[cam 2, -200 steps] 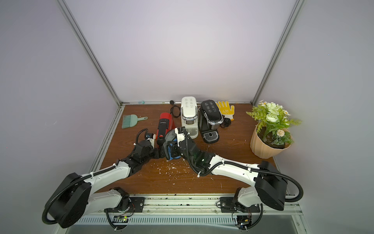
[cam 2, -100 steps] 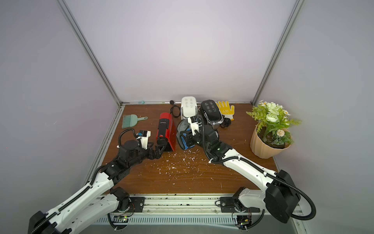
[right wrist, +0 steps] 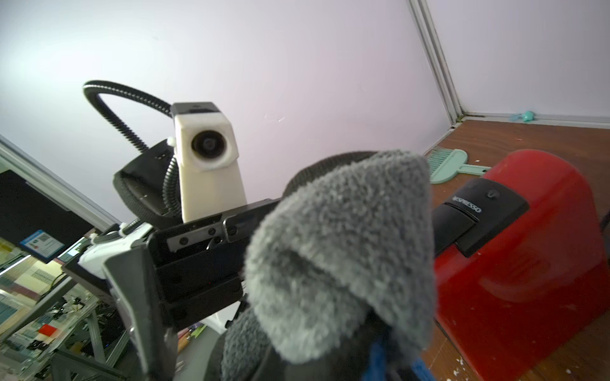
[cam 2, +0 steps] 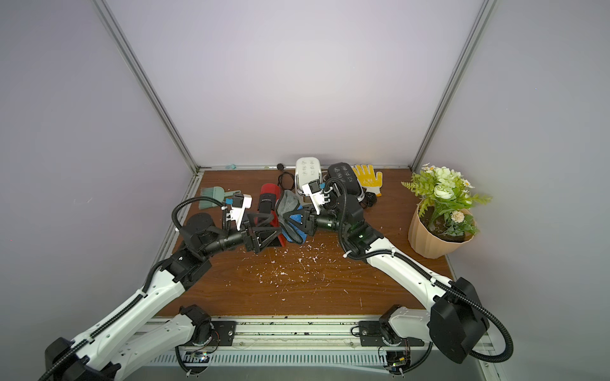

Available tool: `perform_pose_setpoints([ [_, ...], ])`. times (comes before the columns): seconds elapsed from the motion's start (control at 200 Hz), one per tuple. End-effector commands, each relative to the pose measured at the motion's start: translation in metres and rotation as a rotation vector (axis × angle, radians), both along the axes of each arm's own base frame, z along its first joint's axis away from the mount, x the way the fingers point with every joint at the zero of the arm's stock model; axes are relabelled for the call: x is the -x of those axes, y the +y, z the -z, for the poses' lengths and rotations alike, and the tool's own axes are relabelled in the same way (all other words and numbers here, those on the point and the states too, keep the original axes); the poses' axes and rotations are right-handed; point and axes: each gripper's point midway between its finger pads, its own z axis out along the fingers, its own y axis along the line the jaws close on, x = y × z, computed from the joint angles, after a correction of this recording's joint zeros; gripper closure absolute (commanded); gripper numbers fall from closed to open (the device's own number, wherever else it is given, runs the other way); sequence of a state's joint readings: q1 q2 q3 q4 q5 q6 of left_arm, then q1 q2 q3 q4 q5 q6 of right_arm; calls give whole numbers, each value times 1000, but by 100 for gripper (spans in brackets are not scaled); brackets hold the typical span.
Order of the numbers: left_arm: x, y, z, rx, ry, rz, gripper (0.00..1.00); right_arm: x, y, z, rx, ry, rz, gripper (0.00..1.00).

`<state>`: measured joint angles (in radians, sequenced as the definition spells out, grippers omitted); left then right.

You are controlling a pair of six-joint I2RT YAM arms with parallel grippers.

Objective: Wipe the surface of a coffee machine
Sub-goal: Wipe the dirt from the surface of the coffee machine, then adjust the cleaning item.

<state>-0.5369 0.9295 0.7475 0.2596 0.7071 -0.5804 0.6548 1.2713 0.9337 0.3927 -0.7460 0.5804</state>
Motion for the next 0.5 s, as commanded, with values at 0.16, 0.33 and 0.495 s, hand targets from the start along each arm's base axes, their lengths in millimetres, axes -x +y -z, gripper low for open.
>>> perform_pose_setpoints([
  [0.16, 6, -18, -39, 59, -72, 132, 1, 28, -9, -55, -118, -126, -122, 80],
  [0.33, -7, -18, -44, 55, -67, 77, 1, 33, -7, -51, -94, -130, -154, 80],
  [0.495, -29, -26, -37, 59, 24, 48, 1, 36, -7, -48, -85, -131, -170, 80],
])
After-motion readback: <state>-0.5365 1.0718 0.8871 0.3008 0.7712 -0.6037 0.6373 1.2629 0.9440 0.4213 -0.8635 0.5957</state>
